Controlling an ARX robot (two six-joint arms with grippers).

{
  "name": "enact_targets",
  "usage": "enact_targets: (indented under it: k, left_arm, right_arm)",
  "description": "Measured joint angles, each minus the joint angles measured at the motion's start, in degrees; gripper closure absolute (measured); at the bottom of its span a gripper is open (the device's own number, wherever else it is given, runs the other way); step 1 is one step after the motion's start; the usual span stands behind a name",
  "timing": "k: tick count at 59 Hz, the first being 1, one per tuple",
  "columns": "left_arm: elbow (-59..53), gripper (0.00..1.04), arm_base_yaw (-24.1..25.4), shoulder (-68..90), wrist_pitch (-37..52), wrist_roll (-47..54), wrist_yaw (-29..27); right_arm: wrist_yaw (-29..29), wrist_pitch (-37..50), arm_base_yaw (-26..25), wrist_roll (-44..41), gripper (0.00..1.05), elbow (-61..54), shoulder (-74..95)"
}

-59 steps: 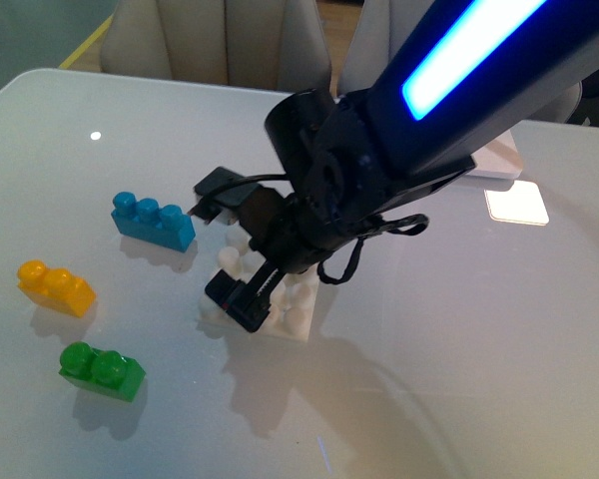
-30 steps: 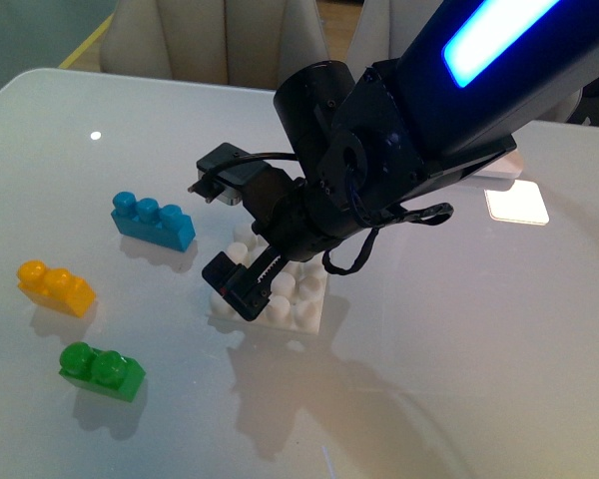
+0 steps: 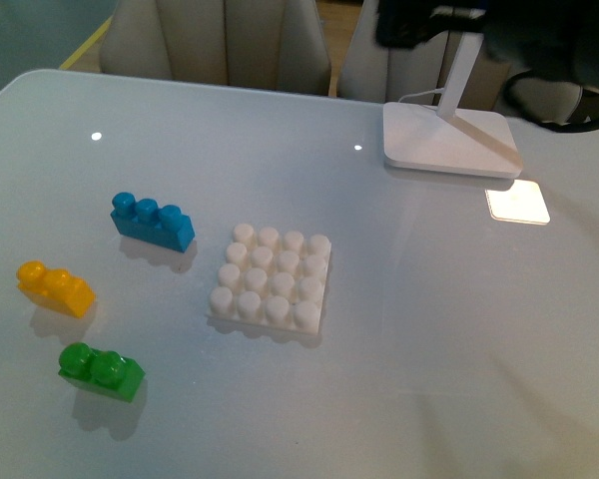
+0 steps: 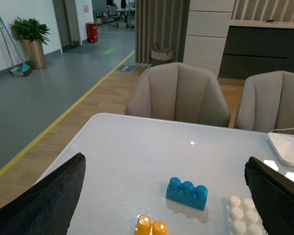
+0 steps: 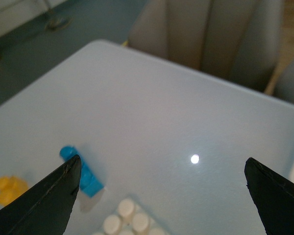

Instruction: Insert yellow block into base center

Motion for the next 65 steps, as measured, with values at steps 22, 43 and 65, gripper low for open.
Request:
enact_targets:
  k: [22, 43, 65]
  left_arm:
    - [0.0, 0.07, 0.0, 0.0, 0.0, 0.0, 0.0]
    - [0.0, 0.07, 0.0, 0.0, 0.0, 0.0, 0.0]
    - [0.0, 0.07, 0.0, 0.0, 0.0, 0.0, 0.0]
  right_arm:
    - [5.0, 5.5, -9.5, -5.2, 0.89, -36.2, -33.9]
    - [-0.3, -6.7, -14.9, -5.5, 1.03, -42.2, -52.2]
    - [-6.0, -21.5, -20.6, -5.6, 1.03, -43.9, -69.6]
